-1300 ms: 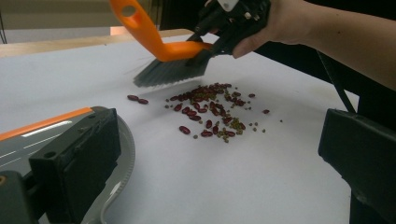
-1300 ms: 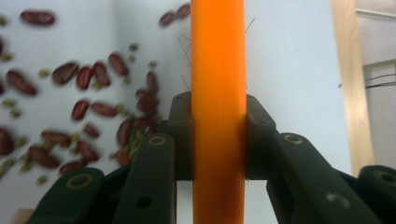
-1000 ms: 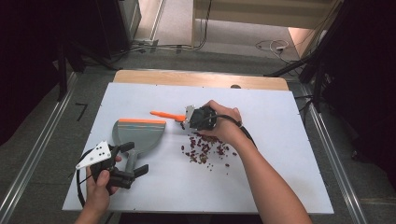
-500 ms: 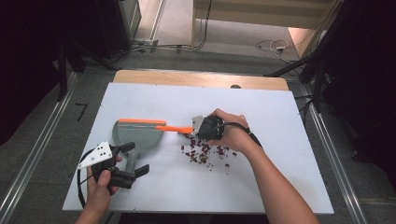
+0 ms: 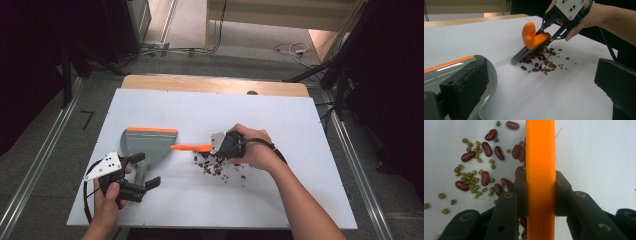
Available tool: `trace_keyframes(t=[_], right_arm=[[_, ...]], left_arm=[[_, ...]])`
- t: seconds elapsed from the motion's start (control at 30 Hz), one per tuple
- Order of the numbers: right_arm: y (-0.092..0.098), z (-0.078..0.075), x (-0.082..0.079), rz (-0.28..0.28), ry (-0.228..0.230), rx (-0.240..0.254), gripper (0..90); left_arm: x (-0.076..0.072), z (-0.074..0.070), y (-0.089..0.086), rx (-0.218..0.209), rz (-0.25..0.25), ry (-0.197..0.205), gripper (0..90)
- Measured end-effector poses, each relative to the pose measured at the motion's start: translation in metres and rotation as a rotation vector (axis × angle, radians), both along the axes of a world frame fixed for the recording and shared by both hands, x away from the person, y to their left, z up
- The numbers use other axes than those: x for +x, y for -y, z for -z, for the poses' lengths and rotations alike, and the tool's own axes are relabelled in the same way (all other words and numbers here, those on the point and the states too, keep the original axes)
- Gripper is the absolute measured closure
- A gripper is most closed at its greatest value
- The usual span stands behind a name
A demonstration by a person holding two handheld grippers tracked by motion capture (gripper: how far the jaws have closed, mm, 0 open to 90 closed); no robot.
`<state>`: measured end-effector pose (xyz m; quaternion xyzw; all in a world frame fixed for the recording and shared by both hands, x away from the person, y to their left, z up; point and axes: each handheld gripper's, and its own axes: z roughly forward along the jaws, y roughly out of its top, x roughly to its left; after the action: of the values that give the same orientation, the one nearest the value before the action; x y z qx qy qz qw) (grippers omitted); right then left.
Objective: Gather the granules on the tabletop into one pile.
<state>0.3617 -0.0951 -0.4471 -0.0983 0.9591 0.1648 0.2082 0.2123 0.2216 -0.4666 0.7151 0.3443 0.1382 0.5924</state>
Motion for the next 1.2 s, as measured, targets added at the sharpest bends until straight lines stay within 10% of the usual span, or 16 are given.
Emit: trace_keyframes(t=[0.27, 0.5, 0.8, 1.1, 1.2], right_arm=[[0.000, -0.006, 0.000, 0.028, 0.019, 0.024, 68.5], [0.004, -0.030, 0.002, 0.192, -0.040, 0.158, 68.5], [-0.006, -0.050, -0.011, 0.484, -0.383, 0.312, 68.6], [-0.031, -0.028, -0.017, 0.616, -0.646, 0.325, 68.6], [-0.035, -0.021, -0.017, 0.627, -0.666, 0.323, 68.6]], left_arm=[[0.000, 0.000, -0.001, 0.002, -0.008, 0.000, 0.0], [0.000, -0.001, -0.007, -0.010, -0.033, 0.006, 0.0], [0.000, -0.001, -0.010, -0.010, -0.040, 0.008, 0.0], [0.000, -0.001, -0.011, -0.014, -0.045, 0.007, 0.0], [0.000, -0.001, -0.012, -0.013, -0.045, 0.007, 0.0]])
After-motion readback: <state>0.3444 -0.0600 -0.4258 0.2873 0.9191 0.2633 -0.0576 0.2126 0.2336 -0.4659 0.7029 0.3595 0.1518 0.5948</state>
